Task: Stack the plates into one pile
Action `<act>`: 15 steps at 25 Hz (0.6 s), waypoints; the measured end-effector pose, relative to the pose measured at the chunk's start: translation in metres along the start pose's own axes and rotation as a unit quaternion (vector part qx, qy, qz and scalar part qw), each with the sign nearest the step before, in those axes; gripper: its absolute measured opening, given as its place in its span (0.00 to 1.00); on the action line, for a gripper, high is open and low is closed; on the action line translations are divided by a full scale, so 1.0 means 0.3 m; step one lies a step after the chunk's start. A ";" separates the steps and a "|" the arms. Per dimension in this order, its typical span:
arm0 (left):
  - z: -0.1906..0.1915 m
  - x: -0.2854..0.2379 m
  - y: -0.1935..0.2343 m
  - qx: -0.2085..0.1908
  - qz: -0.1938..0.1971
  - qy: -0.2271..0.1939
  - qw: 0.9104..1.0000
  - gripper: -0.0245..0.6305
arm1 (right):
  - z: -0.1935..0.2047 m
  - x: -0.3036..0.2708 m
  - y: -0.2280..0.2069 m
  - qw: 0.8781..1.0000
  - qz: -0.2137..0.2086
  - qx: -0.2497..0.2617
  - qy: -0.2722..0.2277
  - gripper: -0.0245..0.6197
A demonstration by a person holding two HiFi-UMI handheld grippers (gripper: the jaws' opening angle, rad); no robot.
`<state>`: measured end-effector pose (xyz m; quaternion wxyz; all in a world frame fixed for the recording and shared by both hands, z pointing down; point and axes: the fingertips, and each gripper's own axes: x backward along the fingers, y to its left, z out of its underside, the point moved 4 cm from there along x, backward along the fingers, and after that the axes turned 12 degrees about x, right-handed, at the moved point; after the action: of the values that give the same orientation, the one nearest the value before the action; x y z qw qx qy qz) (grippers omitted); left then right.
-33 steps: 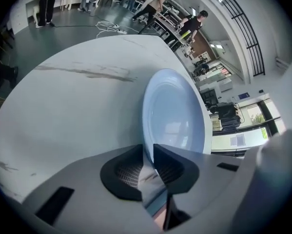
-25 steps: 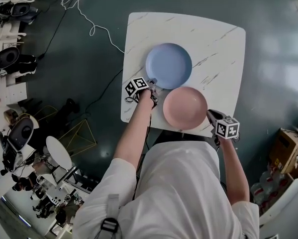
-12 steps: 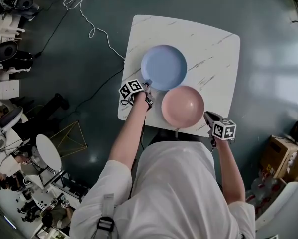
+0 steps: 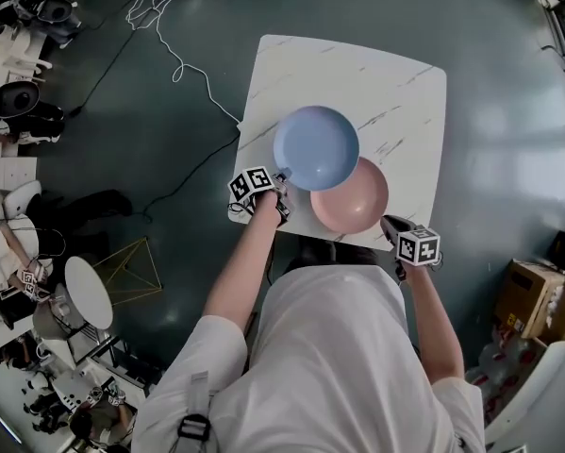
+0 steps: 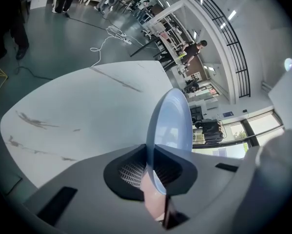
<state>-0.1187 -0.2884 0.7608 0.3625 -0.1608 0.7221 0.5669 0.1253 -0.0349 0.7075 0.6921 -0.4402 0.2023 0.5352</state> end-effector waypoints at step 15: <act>0.252 0.048 0.106 -0.040 -0.012 0.049 0.998 0.10 | 0.118 0.069 0.132 0.999 0.023 0.031 0.005 0.10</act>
<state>-0.1233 -0.2053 0.7658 0.3261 -0.2114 0.7137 0.5827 0.0892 0.0075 0.6951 0.6921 -0.4164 0.2323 0.5418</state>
